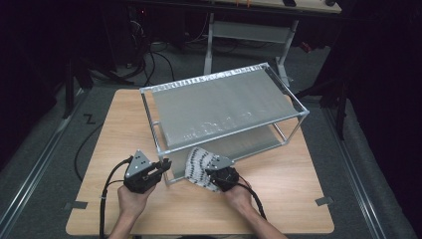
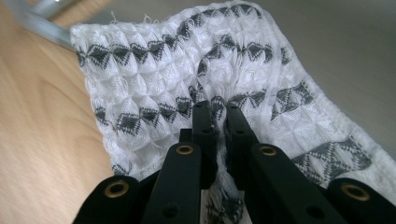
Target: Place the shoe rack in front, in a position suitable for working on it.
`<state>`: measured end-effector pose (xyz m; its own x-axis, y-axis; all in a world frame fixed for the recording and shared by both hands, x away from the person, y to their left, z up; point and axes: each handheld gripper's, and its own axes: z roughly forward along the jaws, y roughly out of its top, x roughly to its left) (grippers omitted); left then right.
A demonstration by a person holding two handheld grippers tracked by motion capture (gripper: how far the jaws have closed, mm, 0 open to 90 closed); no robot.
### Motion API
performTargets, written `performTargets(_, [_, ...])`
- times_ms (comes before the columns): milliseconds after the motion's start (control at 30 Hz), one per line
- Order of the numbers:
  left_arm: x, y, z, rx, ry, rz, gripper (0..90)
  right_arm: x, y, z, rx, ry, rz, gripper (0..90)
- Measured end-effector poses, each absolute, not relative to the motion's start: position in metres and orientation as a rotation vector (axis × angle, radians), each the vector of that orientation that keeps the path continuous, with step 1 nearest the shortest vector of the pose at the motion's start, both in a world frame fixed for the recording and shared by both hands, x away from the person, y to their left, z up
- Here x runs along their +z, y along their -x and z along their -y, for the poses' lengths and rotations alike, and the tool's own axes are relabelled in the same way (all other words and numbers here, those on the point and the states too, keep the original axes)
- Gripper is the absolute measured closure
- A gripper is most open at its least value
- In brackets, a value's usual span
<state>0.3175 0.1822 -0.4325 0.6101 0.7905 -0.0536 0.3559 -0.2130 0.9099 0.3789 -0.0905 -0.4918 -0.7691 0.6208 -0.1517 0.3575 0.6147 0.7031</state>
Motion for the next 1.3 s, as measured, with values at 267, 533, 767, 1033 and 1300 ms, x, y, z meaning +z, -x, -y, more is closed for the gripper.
performTargets(267, [-0.433,-0.316,-0.184,0.522,-1.814,-0.916,80.6,-0.491,-0.389,0.129,0.912,-0.903,-2.401,85.8])
performTargets(533, [-0.433,-0.315,-0.185,0.518,-1.818,-0.910,80.7,-0.490,-0.408,0.169,0.858,-1.031,-2.326,85.7])
performTargets(767, [-0.432,-0.315,-0.185,0.517,-1.827,-0.906,80.8,-0.488,-0.428,0.215,0.808,-1.190,-2.238,85.7])
performTargets(1033, [-0.432,-0.314,-0.187,0.512,-1.833,-0.894,80.8,-0.487,-0.449,0.263,0.740,-1.365,-2.132,85.7])
performTargets(1300, [-0.432,-0.314,-0.187,0.510,-1.836,-0.892,80.8,-0.486,-0.464,0.287,0.678,-1.479,-2.048,85.7])
